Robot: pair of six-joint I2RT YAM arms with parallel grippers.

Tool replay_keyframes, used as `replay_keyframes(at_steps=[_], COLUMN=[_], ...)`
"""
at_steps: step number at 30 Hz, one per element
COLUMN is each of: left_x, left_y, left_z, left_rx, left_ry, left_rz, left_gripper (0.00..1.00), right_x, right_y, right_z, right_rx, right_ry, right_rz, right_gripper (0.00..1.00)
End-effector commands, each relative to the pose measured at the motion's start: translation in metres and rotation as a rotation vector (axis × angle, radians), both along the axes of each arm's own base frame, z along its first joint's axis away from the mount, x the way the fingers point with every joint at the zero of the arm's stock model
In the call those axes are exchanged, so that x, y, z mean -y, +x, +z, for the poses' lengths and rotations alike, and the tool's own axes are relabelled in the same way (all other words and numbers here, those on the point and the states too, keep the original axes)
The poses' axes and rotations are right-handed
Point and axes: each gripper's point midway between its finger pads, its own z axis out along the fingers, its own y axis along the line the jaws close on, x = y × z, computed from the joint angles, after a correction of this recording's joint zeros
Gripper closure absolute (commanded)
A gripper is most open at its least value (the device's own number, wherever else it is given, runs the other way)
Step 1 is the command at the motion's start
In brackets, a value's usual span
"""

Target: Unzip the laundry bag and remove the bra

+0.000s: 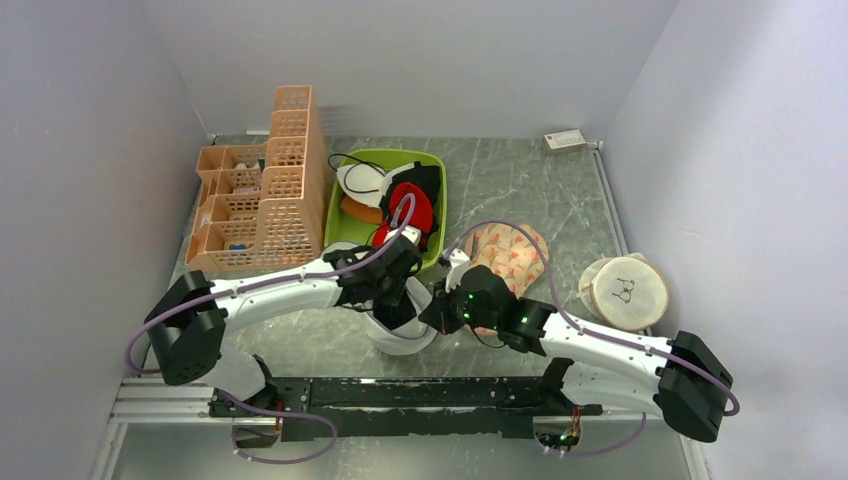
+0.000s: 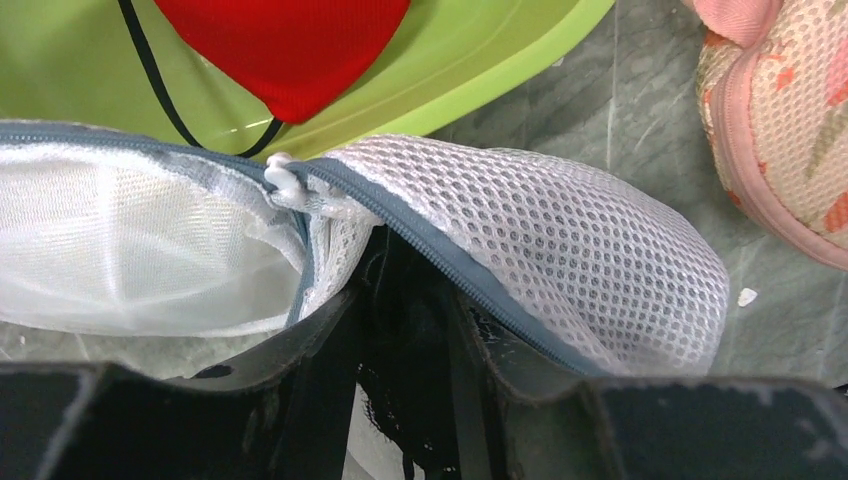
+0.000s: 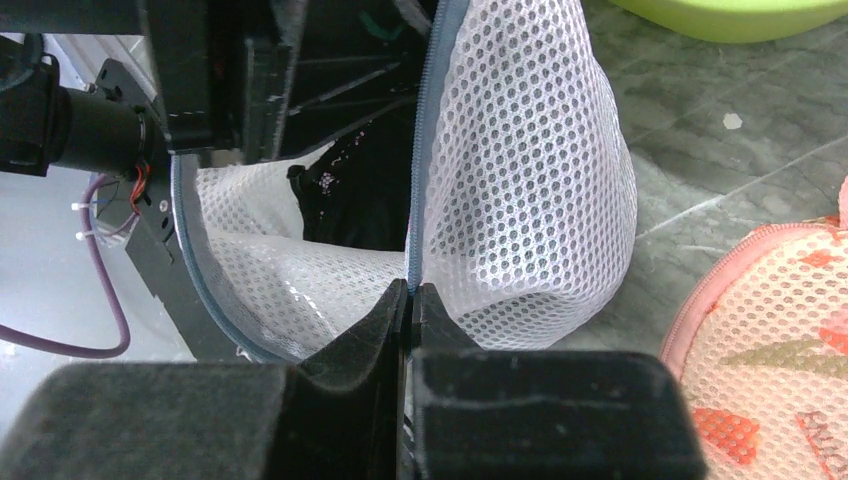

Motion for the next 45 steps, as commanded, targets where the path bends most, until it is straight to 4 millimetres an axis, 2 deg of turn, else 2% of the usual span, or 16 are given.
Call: replay_keyframes(at_steps=[1, 2, 3, 5, 8, 11, 14, 18, 23, 27, 32, 38, 42, 45], left_x=[0.017, 0.018, 0.019, 0.022, 0.023, 0.014, 0.012, 0.010, 0.000, -0.011, -0.025, -0.026, -0.030, -0.029], left_y=[0.015, 0.014, 0.013, 0.009, -0.002, -0.014, -0.028, -0.044, -0.054, -0.059, -0.049, -0.023, 0.004, 0.023], left_z=[0.016, 0.018, 0.020, 0.027, 0.039, 0.054, 0.079, 0.123, 0.182, 0.239, 0.290, 0.327, 0.353, 0.364], left_rx=[0.066, 0.067, 0.066, 0.059, 0.051, 0.047, 0.064, 0.124, 0.209, 0.295, 0.423, 0.517, 0.627, 0.703], left_ry=[-0.039, -0.045, -0.053, -0.077, -0.137, -0.196, -0.312, -0.492, -0.624, -0.710, -0.692, -0.611, -0.506, -0.446], left_rz=[-0.005, -0.011, -0.016, -0.030, -0.059, -0.062, -0.109, -0.162, -0.200, -0.213, -0.201, -0.137, -0.080, -0.041], left_gripper=[0.59, 0.66, 0.79, 0.92, 0.93, 0.93, 0.93, 0.93, 0.93, 0.93, 0.93, 0.93, 0.93, 0.93], right_x=[-0.006, -0.006, -0.005, -0.006, -0.004, -0.002, -0.001, 0.002, 0.002, 0.004, 0.007, 0.005, 0.002, -0.001], right_y=[0.002, 0.002, 0.002, 0.002, 0.005, 0.008, 0.009, 0.011, 0.010, 0.010, 0.008, 0.004, 0.003, 0.002], right_z=[0.015, 0.014, 0.013, 0.012, 0.011, 0.015, 0.016, 0.013, 0.010, 0.004, 0.003, 0.004, 0.001, 0.000], right_rx=[0.034, 0.035, 0.034, 0.030, 0.037, 0.052, 0.062, 0.065, 0.059, 0.050, 0.047, 0.036, 0.028, 0.020], right_ry=[0.022, 0.024, 0.022, 0.021, 0.023, 0.035, 0.029, 0.006, 0.013, -0.007, -0.002, 0.010, 0.012, 0.018], right_rz=[0.016, 0.013, 0.010, 0.007, -0.010, -0.037, -0.038, -0.049, -0.050, -0.055, -0.057, -0.040, -0.030, -0.019], right_gripper=[1.00, 1.00, 1.00, 1.00, 1.00, 1.00, 1.00, 1.00, 1.00, 1.00, 1.00, 1.00, 1.00, 1.00])
